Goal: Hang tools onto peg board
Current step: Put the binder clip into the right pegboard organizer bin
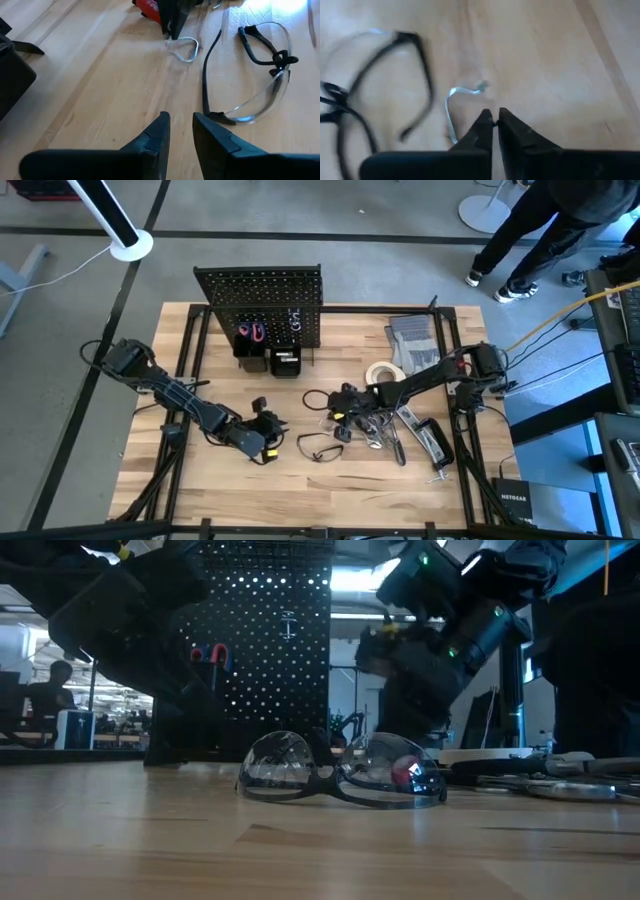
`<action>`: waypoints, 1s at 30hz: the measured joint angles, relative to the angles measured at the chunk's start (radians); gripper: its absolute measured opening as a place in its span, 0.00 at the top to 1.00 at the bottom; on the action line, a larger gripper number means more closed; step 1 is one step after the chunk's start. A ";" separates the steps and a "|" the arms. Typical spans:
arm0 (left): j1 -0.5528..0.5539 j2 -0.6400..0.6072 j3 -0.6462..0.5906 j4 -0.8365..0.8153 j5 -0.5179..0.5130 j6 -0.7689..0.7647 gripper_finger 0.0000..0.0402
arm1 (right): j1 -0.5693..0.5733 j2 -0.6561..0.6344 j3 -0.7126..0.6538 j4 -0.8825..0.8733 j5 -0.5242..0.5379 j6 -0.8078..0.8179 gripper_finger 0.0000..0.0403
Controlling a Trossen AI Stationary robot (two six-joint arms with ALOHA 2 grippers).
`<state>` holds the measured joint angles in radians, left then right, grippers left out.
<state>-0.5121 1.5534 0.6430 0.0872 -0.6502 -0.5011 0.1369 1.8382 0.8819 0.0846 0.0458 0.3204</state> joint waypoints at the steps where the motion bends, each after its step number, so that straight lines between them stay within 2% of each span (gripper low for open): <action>1: 0.000 -0.002 0.000 -0.001 0.000 0.000 0.82 | 0.000 0.000 0.002 0.007 0.002 -0.008 0.97; 5: -0.004 -0.020 0.000 -0.002 0.000 0.000 0.82 | 0.001 0.010 0.027 -0.037 0.003 -0.036 0.95; 11: -0.024 -0.080 0.000 -0.013 -0.009 0.027 0.82 | -0.003 0.008 0.111 -0.047 0.013 -0.127 0.99; 17: -0.057 -0.121 0.000 -0.093 -0.110 -0.003 0.82 | -0.050 0.008 0.183 -0.016 0.082 -0.198 0.99; 22: -0.070 -0.125 0.000 -0.103 -0.120 -0.014 0.82 | -0.112 0.023 0.187 0.183 0.178 -0.218 0.99; 30: -0.070 -0.125 0.000 -0.104 -0.124 -0.016 0.82 | -0.210 0.129 0.189 0.555 0.244 -0.218 0.99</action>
<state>-0.5818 1.4284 0.6434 -0.0173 -0.7742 -0.5170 -0.0728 1.9672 1.0706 0.6399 0.2895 0.1022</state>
